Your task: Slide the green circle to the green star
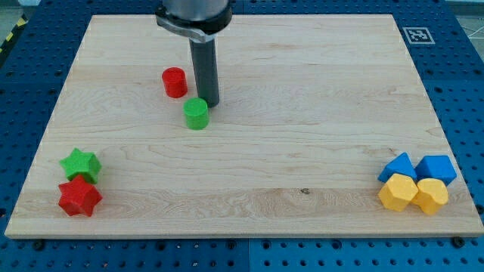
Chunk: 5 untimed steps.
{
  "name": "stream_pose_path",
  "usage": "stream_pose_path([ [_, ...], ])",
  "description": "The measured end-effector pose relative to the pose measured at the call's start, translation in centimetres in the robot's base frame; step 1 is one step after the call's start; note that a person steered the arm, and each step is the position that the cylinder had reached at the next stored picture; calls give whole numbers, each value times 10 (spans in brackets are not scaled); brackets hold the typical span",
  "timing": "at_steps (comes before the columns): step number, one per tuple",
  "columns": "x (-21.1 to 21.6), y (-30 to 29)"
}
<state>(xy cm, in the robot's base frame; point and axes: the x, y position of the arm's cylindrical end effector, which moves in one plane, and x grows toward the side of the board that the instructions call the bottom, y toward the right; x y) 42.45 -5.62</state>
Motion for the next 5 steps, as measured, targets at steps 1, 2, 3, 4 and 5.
stream_pose_path([
  [1, 21, -5],
  [2, 36, -24],
  [3, 43, -52],
  [4, 49, -68],
  [5, 71, -68],
])
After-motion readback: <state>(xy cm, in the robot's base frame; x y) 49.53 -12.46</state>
